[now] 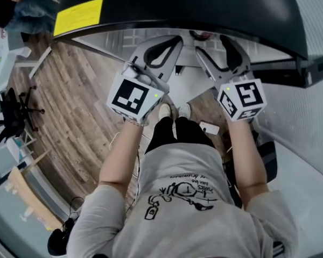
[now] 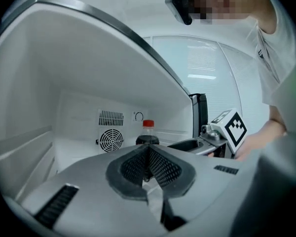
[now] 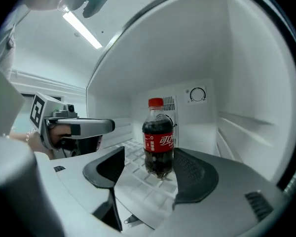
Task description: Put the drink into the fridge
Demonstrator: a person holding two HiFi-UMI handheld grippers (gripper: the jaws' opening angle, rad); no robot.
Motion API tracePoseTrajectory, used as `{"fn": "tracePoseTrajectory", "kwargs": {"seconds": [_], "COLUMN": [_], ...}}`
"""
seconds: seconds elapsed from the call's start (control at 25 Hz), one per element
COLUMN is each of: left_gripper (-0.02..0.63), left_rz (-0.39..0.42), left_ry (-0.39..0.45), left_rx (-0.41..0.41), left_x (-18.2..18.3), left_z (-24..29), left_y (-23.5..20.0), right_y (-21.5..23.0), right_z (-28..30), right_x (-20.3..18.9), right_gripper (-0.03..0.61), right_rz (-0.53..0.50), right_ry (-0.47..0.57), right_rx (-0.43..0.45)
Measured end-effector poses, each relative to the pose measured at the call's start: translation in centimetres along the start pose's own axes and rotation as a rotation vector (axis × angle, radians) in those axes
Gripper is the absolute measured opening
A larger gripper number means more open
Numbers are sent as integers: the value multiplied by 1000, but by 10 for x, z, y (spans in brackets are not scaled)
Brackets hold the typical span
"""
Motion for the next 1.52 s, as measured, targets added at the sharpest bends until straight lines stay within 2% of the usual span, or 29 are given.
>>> {"fn": "tracePoseTrajectory", "kwargs": {"seconds": [0.24,0.44,0.68,1.12,1.28,1.52], "left_gripper": [2,2,2,2,2,2], "left_rz": [-24,-32,-57,-66,-66,-73], "left_ry": [-2,13,37,70,81,70], "left_rx": [-8,-13,-20,-11,2,2], "left_x": [14,32,49,81,93,102], "left_z": [-19,-37,-58,-83,-91,-99], "left_y": [20,39,61,78,81,87], "right_y": [-22,-45,-67,-102,-109,-116], "right_z": [-36,-59,-79,-89,-90,-94], "right_x": [15,41,67,103,118,129], "right_gripper": [165,96,67,55,52,46], "right_rz": [-20,-31,-42,-65,-68,-90], "right_ry": [30,59,79,96,134,126], "right_rx": [31,101,167,291,318,334]}}
Point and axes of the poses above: the fingertips, and each gripper's own axes: z forward along the fingers, y to its right, x out of its top, the point moved 9 cm from there along -z, backward along the fingers, and after that the axes turned 1 degree about x, right-handed, at the moved point
